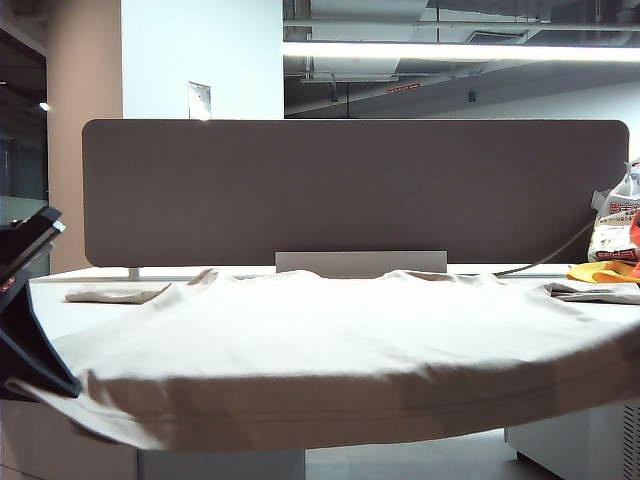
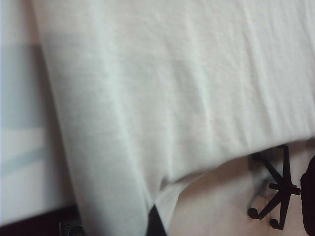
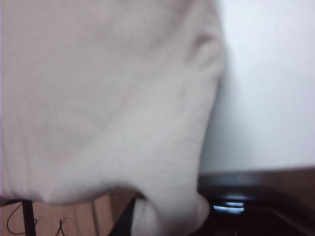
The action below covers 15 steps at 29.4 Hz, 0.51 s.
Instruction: Fold the bottom side of the T-shirt horizontally towards the center, about one-third of the way, then fold the sleeve back towards the center, creating a straight line along the edge of the T-shirt, and finally fold the bottom of the T-shirt up towards the top, creating a neat rectangle.
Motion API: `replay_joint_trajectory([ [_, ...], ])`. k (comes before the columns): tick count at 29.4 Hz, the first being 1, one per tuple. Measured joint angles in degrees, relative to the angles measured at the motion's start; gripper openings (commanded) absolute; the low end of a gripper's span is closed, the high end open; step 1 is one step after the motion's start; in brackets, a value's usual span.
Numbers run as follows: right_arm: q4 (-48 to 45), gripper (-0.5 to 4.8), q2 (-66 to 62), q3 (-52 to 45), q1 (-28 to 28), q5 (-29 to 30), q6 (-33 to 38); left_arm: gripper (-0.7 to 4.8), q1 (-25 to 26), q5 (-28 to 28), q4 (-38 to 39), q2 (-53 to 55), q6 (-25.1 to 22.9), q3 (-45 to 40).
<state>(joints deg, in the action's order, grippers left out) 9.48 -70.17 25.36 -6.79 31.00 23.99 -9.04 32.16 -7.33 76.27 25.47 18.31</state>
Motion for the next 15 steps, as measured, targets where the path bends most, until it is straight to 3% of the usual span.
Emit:
replay_joint_trajectory([
  [7, 0.8, -0.03, 0.0, 0.0, 0.0, 1.1, -0.1, -0.06, 0.0, 4.8, 0.0, 0.0, 0.0, 0.0],
  [15, -0.2, -0.03, 3.6, 0.1, 0.0, 7.9, 0.6, -0.06, 0.0, 11.9, 0.5, 0.0, 1.0, 0.0],
])
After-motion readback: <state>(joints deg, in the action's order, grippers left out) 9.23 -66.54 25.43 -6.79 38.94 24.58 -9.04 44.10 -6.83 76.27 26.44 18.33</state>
